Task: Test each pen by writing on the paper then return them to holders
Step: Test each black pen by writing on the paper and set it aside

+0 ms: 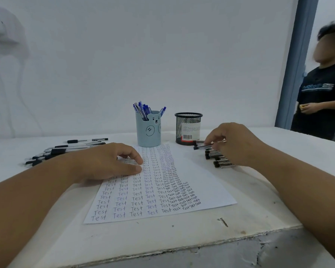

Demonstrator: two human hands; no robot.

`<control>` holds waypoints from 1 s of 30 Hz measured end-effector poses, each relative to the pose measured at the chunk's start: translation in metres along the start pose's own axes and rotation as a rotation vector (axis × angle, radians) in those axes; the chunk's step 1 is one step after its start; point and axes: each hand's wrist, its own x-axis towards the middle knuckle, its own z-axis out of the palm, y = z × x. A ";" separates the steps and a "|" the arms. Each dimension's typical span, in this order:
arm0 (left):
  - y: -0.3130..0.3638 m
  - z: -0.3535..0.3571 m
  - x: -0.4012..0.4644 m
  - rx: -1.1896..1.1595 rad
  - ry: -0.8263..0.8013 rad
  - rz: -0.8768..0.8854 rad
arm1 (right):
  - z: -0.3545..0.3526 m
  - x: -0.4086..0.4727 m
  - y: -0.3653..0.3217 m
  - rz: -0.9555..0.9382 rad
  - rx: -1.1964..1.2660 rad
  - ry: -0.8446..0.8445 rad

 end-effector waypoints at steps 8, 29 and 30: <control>0.000 0.000 0.000 0.017 -0.004 0.010 | -0.002 0.004 0.007 0.126 -0.126 -0.056; -0.001 0.000 0.002 -0.001 0.006 0.010 | 0.027 -0.001 -0.019 -0.214 -0.199 0.038; -0.002 -0.001 0.002 -0.006 0.012 0.011 | 0.030 -0.006 -0.027 -0.271 -0.141 0.006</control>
